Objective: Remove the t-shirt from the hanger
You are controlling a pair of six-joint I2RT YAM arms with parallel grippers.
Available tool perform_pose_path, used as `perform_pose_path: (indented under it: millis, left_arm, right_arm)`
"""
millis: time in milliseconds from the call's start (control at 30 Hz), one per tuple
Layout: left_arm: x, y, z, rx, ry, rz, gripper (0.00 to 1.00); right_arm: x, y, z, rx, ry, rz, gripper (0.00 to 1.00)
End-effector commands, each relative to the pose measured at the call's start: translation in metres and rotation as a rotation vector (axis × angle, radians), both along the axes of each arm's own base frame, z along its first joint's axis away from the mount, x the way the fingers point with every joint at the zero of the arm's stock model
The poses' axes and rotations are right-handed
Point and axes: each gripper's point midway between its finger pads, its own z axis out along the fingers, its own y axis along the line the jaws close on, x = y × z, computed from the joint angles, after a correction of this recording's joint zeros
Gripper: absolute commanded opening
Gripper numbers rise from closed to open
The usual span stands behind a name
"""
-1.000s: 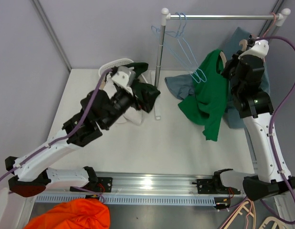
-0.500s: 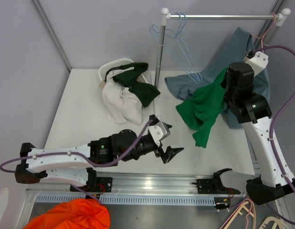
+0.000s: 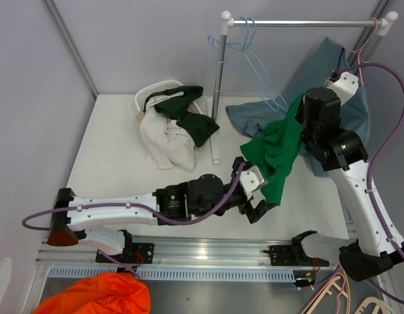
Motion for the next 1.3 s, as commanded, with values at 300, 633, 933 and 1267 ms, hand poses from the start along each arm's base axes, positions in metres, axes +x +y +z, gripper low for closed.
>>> perform_pose_path:
  millis: [300,633,933,1267]
  left_arm:
    - [-0.007,-0.052,0.013,0.041,0.070,-0.095,0.24]
    - [-0.023,-0.046,0.005,0.063,0.136,-0.152,0.01]
    - [-0.069,-0.023,0.022,0.014,0.154,-0.265,0.01]
    - [-0.155,-0.023,-0.043,0.056,0.305,-0.468,0.01]
  right_arm:
    - [-0.007,0.002,0.020,0.040,-0.090,-0.005,0.00]
    - [-0.001,0.004,0.024,0.021,-0.099,0.006,0.00]
    - [0.020,0.002,0.018,-0.035,-0.084,-0.020,0.00]
    - [0.052,-0.002,0.015,-0.063,-0.061,-0.026,0.00]
